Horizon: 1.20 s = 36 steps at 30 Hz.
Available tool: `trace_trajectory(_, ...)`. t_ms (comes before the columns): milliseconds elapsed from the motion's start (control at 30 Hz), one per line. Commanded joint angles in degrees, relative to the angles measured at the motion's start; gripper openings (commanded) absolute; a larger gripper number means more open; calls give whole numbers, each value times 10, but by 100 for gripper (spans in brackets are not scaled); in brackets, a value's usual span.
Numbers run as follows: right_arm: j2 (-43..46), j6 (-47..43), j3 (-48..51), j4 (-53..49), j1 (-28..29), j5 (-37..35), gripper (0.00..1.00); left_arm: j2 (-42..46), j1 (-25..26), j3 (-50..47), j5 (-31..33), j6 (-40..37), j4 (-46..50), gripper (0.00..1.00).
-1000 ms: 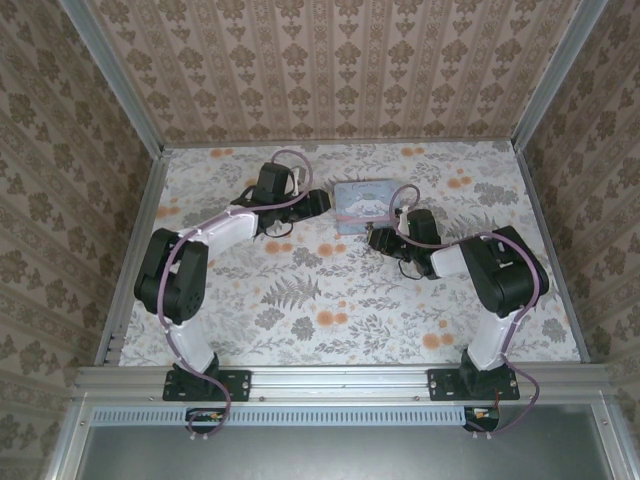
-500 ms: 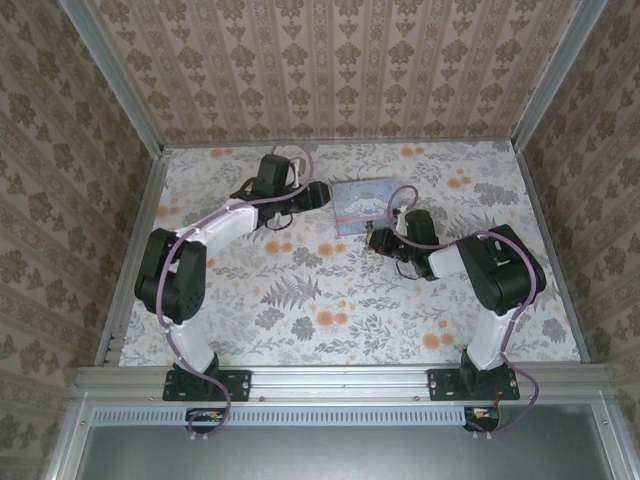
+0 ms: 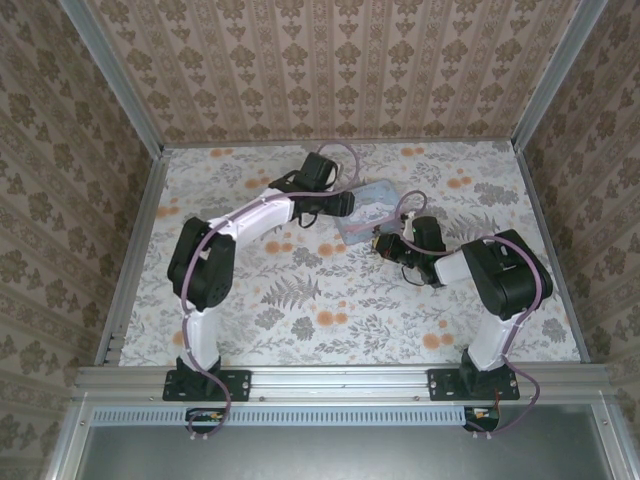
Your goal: Unlock the padlock with the key
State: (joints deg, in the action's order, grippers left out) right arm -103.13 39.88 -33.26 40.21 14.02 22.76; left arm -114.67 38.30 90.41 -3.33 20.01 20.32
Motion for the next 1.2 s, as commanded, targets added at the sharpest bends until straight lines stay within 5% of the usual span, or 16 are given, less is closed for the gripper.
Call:
trace_trajectory(0,6,16,20,-20,-10,-15,0,-14,10,19,34,-30,43,70)
trace_trajectory(733,-35,114,28,92,-41,24,0,-56,62,1,78,-55,63,69)
trace_trajectory(1167,-38,93,16,65,-81,39,0,-65,62,-13,69,-56,56,68)
